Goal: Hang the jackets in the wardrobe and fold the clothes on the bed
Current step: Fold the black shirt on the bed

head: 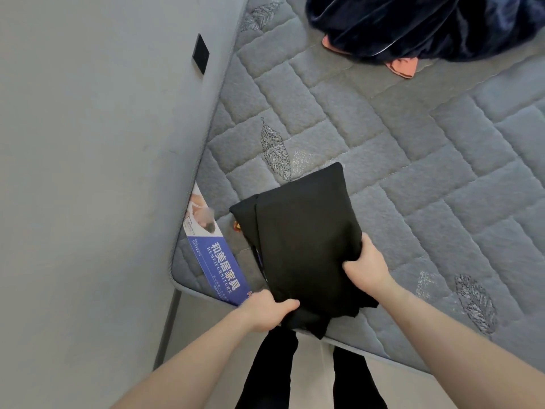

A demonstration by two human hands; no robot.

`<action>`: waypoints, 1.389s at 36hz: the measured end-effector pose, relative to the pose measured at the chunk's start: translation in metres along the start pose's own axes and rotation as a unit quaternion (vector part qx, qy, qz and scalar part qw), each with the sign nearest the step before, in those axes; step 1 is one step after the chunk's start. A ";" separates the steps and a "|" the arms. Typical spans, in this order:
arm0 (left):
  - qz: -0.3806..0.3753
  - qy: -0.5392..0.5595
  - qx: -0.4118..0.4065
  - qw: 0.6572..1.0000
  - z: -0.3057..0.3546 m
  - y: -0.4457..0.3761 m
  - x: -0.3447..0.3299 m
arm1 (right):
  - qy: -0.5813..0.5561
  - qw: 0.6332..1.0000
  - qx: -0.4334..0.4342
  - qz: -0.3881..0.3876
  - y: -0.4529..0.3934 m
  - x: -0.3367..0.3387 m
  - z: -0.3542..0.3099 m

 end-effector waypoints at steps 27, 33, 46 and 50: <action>0.139 -0.034 -0.214 0.966 0.099 -0.056 0.157 | -0.033 0.994 0.042 0.099 0.055 -0.088 -0.002; 0.305 0.056 -0.248 0.918 0.051 0.010 0.114 | -0.059 0.991 0.103 0.069 0.053 -0.091 0.001; 0.246 -0.240 -0.413 0.843 0.065 0.064 0.018 | -0.430 0.886 -0.173 -0.023 0.048 -0.030 0.022; 0.261 -0.340 -0.376 0.821 0.070 0.051 -0.012 | -0.490 0.845 -0.213 -0.028 0.050 -0.006 0.046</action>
Point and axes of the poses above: each hand's wrist, its own y-axis away from the middle knuckle, its own x-axis out of the back of the hand, z = x × y, the point moved 1 cm from there along -y, towards the middle knuckle, and after that the axes turned 6 degrees about z, right-handed, at the moved point
